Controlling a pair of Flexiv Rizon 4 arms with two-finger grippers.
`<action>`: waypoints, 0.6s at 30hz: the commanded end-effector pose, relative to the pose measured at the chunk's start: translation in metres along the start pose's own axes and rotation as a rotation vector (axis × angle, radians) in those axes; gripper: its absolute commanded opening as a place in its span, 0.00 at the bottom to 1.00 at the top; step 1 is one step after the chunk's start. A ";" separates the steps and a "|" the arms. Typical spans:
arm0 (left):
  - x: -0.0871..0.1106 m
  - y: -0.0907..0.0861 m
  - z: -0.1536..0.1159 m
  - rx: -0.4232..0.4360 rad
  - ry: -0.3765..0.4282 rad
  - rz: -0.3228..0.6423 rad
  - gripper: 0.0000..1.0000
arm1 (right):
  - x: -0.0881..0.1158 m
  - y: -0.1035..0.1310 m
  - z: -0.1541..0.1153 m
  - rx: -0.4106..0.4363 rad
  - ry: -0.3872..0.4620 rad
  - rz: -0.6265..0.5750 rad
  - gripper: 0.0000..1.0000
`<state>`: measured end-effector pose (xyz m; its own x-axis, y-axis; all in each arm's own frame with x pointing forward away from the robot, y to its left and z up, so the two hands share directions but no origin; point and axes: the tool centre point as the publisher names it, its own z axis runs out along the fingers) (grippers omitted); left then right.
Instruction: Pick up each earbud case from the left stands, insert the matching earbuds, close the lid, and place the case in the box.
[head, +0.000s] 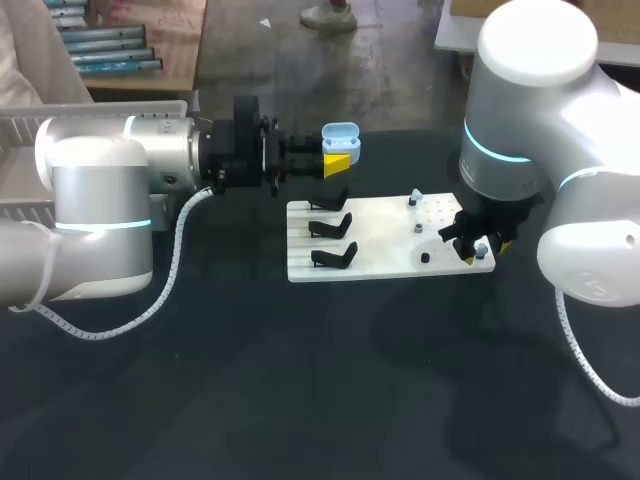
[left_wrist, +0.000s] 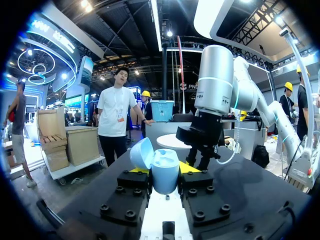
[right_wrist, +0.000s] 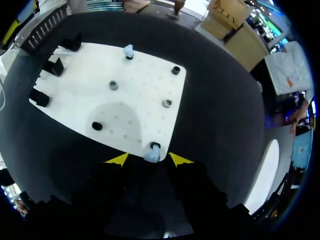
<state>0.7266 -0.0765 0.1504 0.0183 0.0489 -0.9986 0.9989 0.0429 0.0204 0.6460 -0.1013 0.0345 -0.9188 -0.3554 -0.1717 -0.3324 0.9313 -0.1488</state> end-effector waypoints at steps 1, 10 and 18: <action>0.001 -0.002 0.000 -0.008 -0.005 0.005 0.00 | 0.000 -0.001 0.002 0.002 0.006 0.008 0.45; 0.001 -0.002 0.000 -0.008 -0.005 0.005 0.00 | -0.002 -0.001 0.005 0.006 0.009 0.017 0.42; 0.001 -0.002 0.000 -0.008 -0.005 0.005 0.00 | -0.005 -0.002 0.007 0.007 0.011 0.022 0.39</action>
<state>0.7266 -0.0765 0.1504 0.0183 0.0489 -0.9986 0.9989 0.0429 0.0204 0.6499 -0.1040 0.0302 -0.9272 -0.3348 -0.1682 -0.3119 0.9384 -0.1489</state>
